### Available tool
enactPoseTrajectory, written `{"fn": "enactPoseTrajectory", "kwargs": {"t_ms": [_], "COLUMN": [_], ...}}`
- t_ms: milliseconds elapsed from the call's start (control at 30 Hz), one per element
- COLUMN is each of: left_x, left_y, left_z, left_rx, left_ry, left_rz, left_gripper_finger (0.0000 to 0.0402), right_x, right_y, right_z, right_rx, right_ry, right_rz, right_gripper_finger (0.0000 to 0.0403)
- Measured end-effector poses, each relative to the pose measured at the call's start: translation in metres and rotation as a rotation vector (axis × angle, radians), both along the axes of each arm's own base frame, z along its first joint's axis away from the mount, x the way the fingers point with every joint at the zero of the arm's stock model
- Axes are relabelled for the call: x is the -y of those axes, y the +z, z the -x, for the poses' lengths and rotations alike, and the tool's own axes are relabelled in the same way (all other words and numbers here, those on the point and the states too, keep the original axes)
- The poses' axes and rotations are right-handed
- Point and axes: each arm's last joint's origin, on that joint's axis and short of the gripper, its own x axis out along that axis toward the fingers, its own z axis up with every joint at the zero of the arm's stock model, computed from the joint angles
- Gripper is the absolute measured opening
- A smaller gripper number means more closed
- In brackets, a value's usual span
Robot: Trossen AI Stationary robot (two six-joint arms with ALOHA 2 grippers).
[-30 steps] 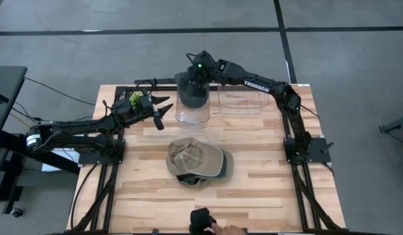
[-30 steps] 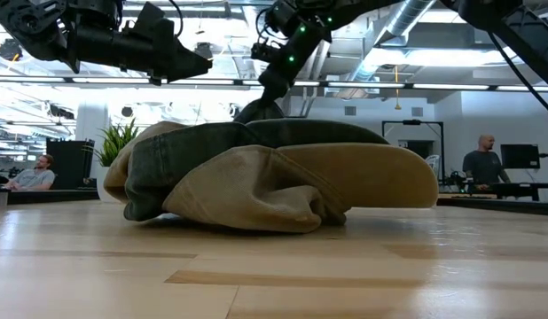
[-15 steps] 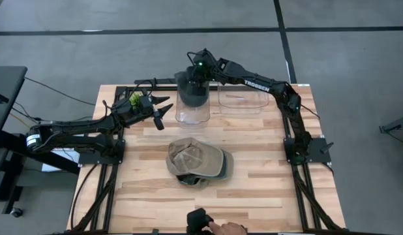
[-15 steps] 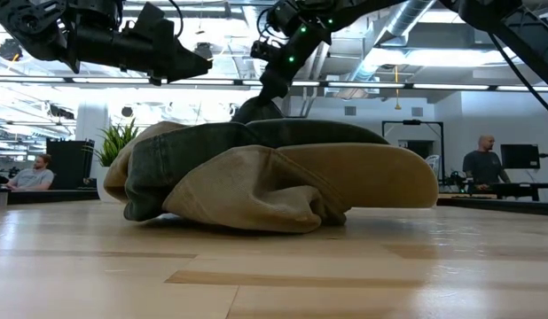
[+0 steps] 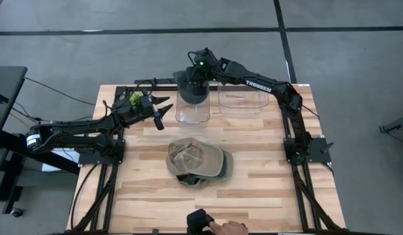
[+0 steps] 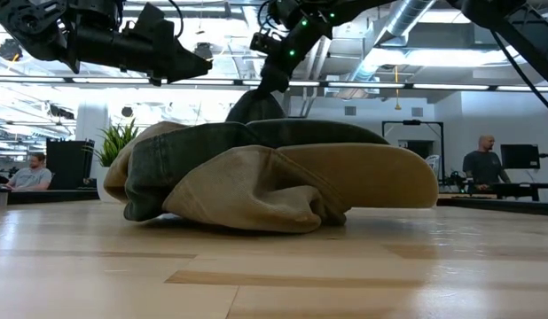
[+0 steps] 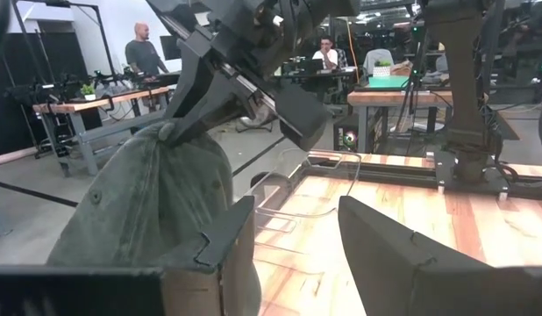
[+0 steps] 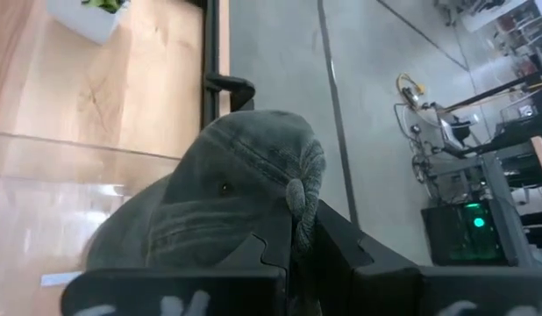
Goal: Pick & Place hat
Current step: Put the black cap into the left transparent bin
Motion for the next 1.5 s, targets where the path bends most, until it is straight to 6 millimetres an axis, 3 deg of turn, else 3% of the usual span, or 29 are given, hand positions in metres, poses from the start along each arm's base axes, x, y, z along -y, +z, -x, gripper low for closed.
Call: {"fn": "enactPoseTrajectory", "kwargs": {"t_ms": [633,1200,1500], "left_x": [0.000,0.000,0.000], "left_y": [0.000,0.000,0.000], "left_z": [0.000,0.000,0.000], "left_rx": [-0.003,-0.003,-0.003], "left_ry": [0.000,0.000,0.000], "left_rz": [0.001,0.001,0.002], "left_gripper_finger": [0.0163,0.0163,0.0163], "right_x": [0.029,0.019,0.019], "right_y": [-0.001,-0.010,-0.033], "right_z": [0.019,0.019,0.021], "right_rx": [0.011,-0.061,-0.125], "right_ry": [-0.056,-0.011,-0.023], "right_rz": [-0.078,-0.160,-0.202], "right_gripper_finger": [0.0015,0.0018,0.0022]}}
